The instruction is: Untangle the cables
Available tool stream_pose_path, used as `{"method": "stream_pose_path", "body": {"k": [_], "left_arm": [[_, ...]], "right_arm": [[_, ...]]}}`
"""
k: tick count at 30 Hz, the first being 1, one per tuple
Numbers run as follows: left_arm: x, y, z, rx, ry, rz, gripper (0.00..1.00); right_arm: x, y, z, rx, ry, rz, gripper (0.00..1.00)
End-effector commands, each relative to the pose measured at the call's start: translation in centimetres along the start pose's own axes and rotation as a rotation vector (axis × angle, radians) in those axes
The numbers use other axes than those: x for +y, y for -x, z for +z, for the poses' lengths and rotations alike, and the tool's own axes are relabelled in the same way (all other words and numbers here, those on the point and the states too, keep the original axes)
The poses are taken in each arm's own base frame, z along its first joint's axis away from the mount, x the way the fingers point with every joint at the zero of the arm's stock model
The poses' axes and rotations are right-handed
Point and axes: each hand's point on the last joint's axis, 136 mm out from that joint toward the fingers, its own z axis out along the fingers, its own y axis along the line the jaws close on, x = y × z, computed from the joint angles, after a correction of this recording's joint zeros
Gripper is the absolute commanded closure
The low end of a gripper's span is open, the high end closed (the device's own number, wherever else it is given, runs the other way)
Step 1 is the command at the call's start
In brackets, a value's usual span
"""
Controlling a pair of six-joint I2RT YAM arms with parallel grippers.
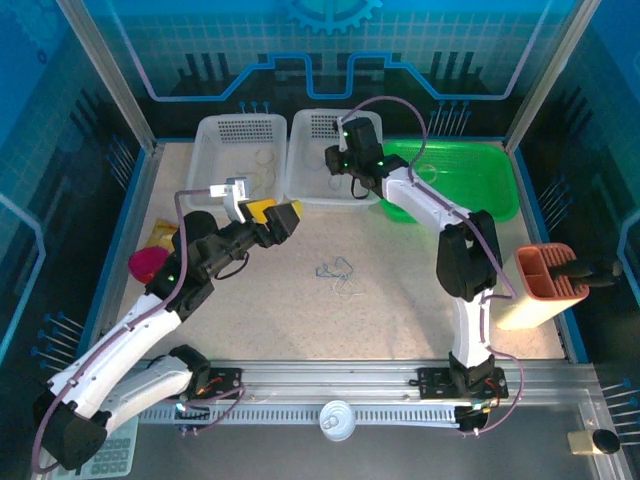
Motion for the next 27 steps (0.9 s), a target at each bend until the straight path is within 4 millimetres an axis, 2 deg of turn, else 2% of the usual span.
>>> {"method": "stream_pose_path", "body": {"k": [1, 4, 8, 11, 13, 17, 21, 25, 27], "left_arm": [[0.1, 0.5, -0.4, -0.012, 0.019, -0.002, 0.01], [0.2, 0.5, -0.2, -0.004, 0.026, -0.002, 0.01], [0.5, 0.3, 0.1, 0.003, 0.036, -0.003, 0.01], [1.1, -0.1, 0.3, 0.014, 0.057, -0.007, 0.01], [1.6, -0.7, 0.4, 0.030, 0.072, -0.007, 0.01], [3.2, -2.6, 0.5, 0.087, 0.119, -0.014, 0.01], [5.3, -5.5, 0.6, 0.193, 0.182, -0.006, 0.01], [7.4, -8.8, 1.0, 0.307, 0.230, -0.002, 0.01], [8.4, -10.7, 1.1, 0.368, 0.250, 0.003, 0.01]], "right_arm": [[-0.5, 0.4, -0.4, 0.029, 0.035, 0.059, 0.47], [-0.4, 1.2, -2.0, 0.005, 0.055, 0.062, 0.41], [0.5, 2.6, -5.3, -0.046, 0.110, 0.062, 0.40], [1.4, 2.2, -7.9, -0.064, 0.156, 0.070, 0.40], [2.1, 1.3, -9.6, -0.070, 0.181, 0.066, 0.41], [2.6, -2.2, -12.4, -0.052, 0.199, 0.081, 0.41], [2.4, -7.2, -14.3, 0.000, 0.183, 0.087, 0.40], [1.0, -11.9, -15.4, 0.053, 0.124, 0.097, 0.40], [0.1, -13.5, -15.9, 0.066, 0.102, 0.122, 0.39]]}}
